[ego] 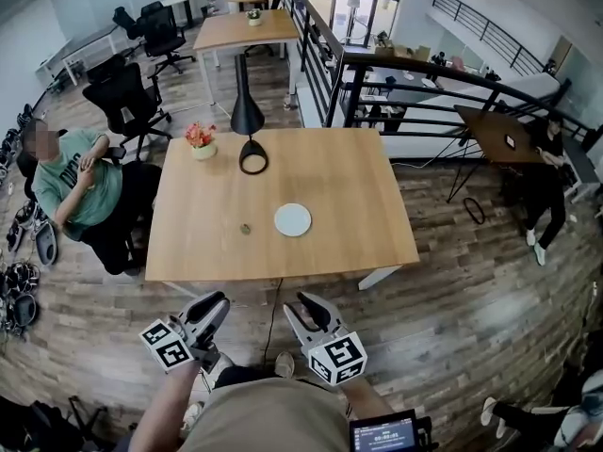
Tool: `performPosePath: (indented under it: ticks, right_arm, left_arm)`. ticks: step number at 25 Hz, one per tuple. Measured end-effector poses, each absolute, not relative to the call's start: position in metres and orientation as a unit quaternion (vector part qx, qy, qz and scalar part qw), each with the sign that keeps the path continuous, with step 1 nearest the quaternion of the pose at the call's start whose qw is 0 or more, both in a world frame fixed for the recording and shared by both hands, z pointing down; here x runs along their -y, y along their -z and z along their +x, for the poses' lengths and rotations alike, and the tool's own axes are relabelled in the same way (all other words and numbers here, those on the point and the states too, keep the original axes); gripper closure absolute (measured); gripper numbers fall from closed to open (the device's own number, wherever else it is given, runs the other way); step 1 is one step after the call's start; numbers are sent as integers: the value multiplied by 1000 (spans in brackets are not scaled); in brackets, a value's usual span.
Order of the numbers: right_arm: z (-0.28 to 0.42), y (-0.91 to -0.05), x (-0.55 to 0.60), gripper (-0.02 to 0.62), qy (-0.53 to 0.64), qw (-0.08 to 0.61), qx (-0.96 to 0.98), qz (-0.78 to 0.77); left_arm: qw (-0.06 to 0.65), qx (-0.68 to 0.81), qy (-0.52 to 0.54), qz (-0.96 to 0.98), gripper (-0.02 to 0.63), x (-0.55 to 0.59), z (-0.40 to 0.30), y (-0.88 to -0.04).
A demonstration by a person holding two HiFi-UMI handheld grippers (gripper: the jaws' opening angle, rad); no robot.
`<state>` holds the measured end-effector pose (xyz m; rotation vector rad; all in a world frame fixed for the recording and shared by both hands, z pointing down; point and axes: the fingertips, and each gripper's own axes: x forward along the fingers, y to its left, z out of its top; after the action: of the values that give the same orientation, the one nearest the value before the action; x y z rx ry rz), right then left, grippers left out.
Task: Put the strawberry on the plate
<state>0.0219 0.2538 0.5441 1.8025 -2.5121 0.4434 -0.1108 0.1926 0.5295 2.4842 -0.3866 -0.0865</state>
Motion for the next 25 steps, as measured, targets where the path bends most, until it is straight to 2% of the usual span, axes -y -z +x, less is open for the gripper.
performPosePath:
  ticks: [7, 15, 25]
  right_arm:
    - [33, -557, -262, 472, -155, 7, 798, 582]
    - [22, -576, -239, 472, -171, 25, 800, 575]
    - [5, -586, -166, 472, -171, 53, 796, 578]
  left_arm:
    - [312, 150, 26, 938, 515, -201, -105, -536]
    - [337, 180, 23, 924, 515, -192, -133, -553]
    - [352, 187, 20, 917, 515, -121, -155, -572]
